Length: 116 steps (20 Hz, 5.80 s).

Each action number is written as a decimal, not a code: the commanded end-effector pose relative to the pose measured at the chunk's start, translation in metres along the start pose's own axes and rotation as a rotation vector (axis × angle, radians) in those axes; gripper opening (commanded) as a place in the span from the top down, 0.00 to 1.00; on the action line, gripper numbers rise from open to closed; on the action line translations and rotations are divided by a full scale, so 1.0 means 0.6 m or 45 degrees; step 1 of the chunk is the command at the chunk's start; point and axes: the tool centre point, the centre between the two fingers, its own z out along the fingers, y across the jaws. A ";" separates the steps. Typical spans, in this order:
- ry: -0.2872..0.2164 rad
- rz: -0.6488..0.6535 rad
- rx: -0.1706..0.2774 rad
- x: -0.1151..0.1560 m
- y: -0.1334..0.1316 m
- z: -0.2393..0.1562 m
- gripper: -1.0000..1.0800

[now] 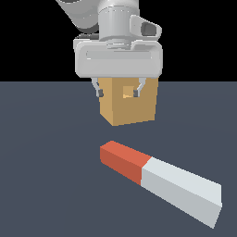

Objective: Insert the peg into the horizontal hole in a box.

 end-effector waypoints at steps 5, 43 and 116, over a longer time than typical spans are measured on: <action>0.000 -0.010 0.000 -0.003 0.000 0.001 0.04; -0.007 -0.874 -0.008 -0.201 0.101 0.118 0.04; -0.008 -0.868 -0.010 -0.097 0.147 0.146 1.00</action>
